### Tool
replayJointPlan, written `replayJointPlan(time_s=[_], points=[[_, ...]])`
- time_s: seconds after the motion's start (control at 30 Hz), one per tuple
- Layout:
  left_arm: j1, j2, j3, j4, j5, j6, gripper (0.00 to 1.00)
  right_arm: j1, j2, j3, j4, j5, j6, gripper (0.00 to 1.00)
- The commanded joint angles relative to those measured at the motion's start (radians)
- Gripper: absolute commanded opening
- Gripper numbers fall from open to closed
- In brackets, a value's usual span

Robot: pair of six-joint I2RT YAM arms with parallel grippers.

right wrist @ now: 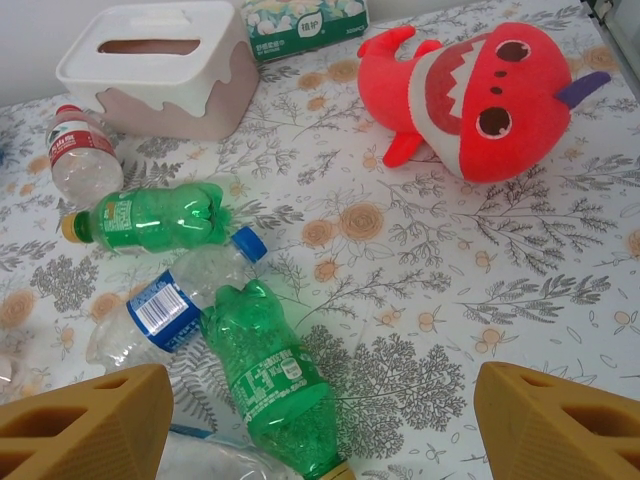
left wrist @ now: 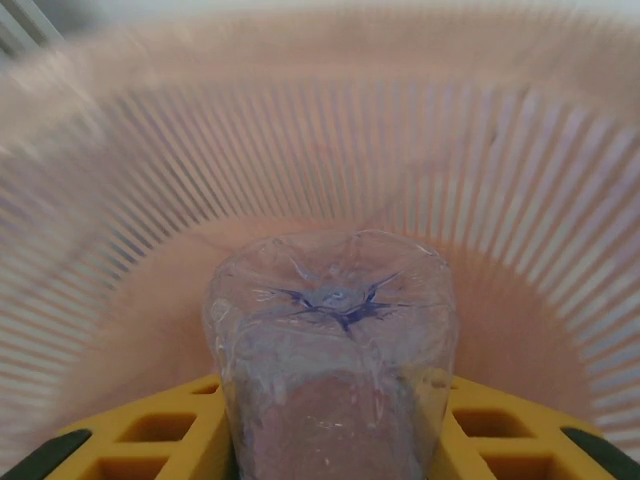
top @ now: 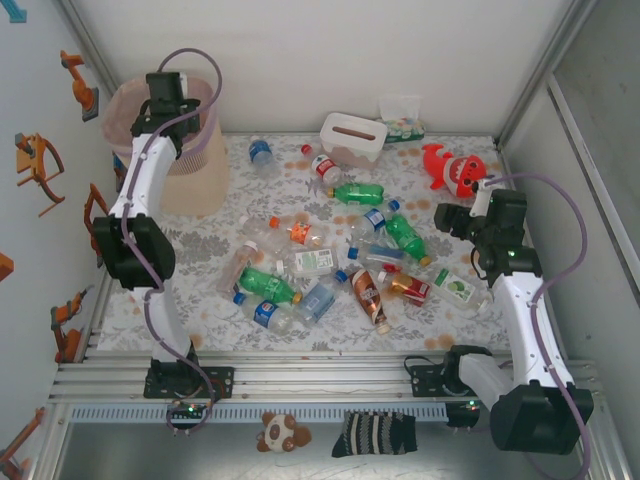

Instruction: Put the plastic bottles in the bin

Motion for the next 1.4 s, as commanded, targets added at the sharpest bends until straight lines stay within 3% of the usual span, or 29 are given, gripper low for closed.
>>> replayJointPlan(time_s=[0.0, 0.13, 0.47, 0.9, 1.17, 1.37], points=[[0.014, 0.035, 0.071, -0.094, 0.070, -0.074, 0.41, 0.007, -0.013, 0.011, -0.006, -0.003, -0.009, 0.78], [0.035, 0.114, 0.168, -0.192, 0.123, -0.099, 0.42, 0.006, -0.016, 0.001, -0.011, -0.001, -0.012, 0.78], [0.067, 0.347, 0.514, -0.520, 0.376, -0.142, 0.46, 0.007, -0.020, -0.014, -0.002, 0.002, -0.013, 0.78], [0.070, 0.342, 0.503, -0.585, 0.728, -0.214, 0.46, 0.007, -0.009, -0.030, 0.024, -0.001, -0.013, 0.78], [0.022, 0.312, 0.486, -0.578, 0.748, -0.244, 0.52, 0.007, -0.018, -0.044, 0.027, 0.003, -0.012, 0.78], [0.010, 0.246, 0.451, -0.575, 0.555, -0.223, 0.71, 0.007, -0.029, -0.049, 0.024, 0.005, -0.012, 0.78]])
